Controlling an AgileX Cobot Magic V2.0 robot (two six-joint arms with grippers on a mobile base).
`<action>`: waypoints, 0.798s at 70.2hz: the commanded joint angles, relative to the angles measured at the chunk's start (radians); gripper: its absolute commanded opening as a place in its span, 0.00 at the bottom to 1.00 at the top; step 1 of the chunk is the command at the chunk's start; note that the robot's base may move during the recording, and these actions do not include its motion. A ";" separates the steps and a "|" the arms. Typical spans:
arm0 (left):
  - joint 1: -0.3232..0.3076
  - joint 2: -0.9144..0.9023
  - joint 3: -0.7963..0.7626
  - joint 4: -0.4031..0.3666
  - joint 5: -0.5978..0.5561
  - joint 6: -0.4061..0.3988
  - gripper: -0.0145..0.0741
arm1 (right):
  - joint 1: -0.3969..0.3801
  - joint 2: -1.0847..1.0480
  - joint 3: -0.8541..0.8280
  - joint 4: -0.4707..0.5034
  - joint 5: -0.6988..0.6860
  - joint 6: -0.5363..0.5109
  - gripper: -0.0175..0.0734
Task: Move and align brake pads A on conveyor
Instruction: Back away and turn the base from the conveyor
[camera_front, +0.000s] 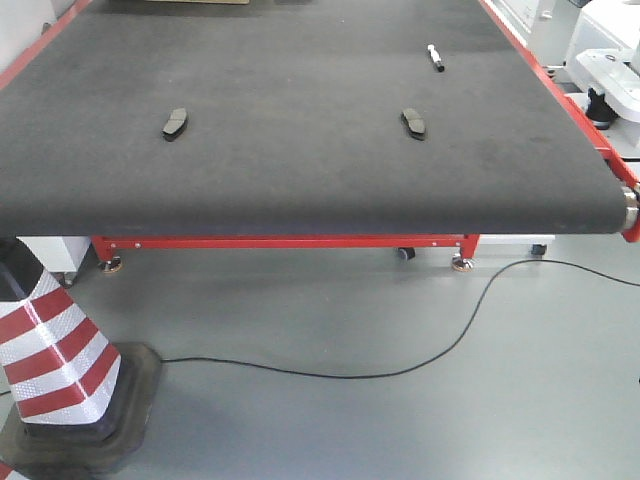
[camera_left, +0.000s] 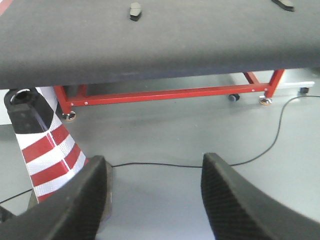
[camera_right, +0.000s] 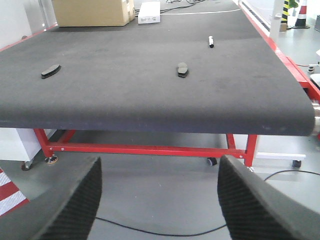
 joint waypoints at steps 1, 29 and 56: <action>-0.004 0.010 -0.024 -0.001 -0.067 -0.004 0.61 | -0.002 0.010 -0.024 0.002 -0.076 -0.007 0.71; -0.003 0.010 -0.024 -0.001 -0.067 -0.004 0.61 | -0.002 0.010 -0.024 0.002 -0.076 -0.007 0.71; -0.003 0.010 -0.024 -0.001 -0.067 -0.004 0.61 | -0.002 0.010 -0.024 0.002 -0.077 -0.007 0.71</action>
